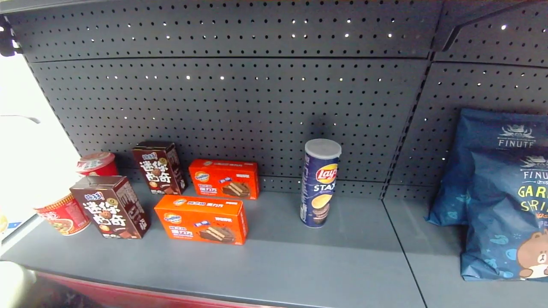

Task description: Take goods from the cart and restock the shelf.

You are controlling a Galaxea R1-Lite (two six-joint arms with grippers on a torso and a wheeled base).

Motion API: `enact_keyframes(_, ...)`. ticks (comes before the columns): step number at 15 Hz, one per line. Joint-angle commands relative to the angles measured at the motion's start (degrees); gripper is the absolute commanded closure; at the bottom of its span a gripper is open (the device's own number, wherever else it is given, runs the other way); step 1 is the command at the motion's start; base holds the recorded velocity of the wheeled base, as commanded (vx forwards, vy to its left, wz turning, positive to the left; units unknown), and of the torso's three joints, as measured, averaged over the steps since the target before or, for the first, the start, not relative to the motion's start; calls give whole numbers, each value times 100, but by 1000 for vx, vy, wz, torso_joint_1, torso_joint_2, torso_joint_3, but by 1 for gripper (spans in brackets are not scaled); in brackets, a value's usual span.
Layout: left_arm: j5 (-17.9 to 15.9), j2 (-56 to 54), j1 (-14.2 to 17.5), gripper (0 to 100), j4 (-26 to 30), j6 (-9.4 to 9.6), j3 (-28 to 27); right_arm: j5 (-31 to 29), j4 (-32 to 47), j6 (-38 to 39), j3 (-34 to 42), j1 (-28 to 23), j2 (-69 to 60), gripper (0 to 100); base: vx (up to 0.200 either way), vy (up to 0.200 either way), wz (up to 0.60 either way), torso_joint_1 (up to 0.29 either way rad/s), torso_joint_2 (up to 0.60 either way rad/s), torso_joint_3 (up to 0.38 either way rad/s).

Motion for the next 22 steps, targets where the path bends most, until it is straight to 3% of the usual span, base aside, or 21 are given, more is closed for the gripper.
enact_keyframes(1,-8,-1256,-667,100,662,-19,-162,4,-7,-11,0,-5,7,0,0,0,0,0,0,0)
enact_keyframes(2,53,-1590,-913,100,900,16,-179,-22,10,-72,-18,-14,7,0,0,0,0,0,0,0)
enact_keyframes(4,370,-1872,-913,100,1322,157,-302,39,19,-310,-26,48,113,0,0,0,0,0,0,0)
enact_keyframes(8,580,-1907,-913,100,1436,130,-504,162,19,-283,-26,39,60,0,0,0,0,0,0,0)
enact_keyframes(9,598,-1898,-913,100,1436,130,-522,136,-7,253,-387,57,262,0,0,0,0,0,0,0)
enact_keyframes(10,589,-1898,-921,100,1436,130,-478,136,-183,1395,-1854,180,1897,0,0,0,0,0,0,0)
enact_keyframes(12,572,-1907,-930,100,1436,130,-408,356,-271,33,-2540,479,2583,0,0,0,0,0,0,0)
enact_keyframes(15,572,-1898,-930,100,1427,130,-487,417,-166,-960,-2426,672,2934,0,0,0,0,0,0,0)
enact_keyframes(18,580,-1520,-921,100,1427,130,-830,453,98,-1004,-2628,848,3461,0,0,0,0,0,0,0)
enact_keyframes(22,580,-685,-921,100,1374,78,-1234,400,37,-1013,-2936,1771,5043,0,0,0,0,0,0,0)
